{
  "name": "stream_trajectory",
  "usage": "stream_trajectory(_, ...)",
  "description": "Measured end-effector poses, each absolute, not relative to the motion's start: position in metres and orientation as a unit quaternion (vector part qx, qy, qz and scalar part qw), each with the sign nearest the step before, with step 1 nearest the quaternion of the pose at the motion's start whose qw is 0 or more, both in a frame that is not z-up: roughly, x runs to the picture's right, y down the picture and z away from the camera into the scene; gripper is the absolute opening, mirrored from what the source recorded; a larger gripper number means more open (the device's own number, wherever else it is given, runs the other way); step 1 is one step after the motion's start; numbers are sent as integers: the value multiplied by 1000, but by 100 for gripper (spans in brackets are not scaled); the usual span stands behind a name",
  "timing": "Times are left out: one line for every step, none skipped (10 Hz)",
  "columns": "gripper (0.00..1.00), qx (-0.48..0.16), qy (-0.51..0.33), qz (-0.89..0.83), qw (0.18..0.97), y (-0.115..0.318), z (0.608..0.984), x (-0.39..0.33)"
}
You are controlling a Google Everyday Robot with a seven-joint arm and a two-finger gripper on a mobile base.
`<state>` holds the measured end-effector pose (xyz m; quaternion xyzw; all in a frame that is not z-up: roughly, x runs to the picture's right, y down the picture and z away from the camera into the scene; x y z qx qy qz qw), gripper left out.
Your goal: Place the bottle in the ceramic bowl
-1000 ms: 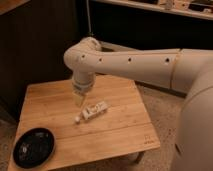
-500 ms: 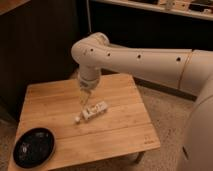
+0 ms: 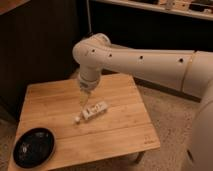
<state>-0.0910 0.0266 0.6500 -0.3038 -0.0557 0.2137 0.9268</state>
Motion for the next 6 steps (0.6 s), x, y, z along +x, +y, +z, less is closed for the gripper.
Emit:
stream_trajectory(65, -294, -88, 188, 933, 34, 652, -97)
stream_trajectory(65, -275, -150, 136, 940, 45, 660, -93)
stream_trajectory(65, -259, -203, 89, 940, 51, 671, -84)
stream_trajectory(65, -250, -235, 54, 938, 52, 678, -79)
stream_trajectory(65, -229, -287, -9, 930, 52, 692, -69)
stream_trajectory(65, -215, -310, -35, 925, 51, 700, -61)
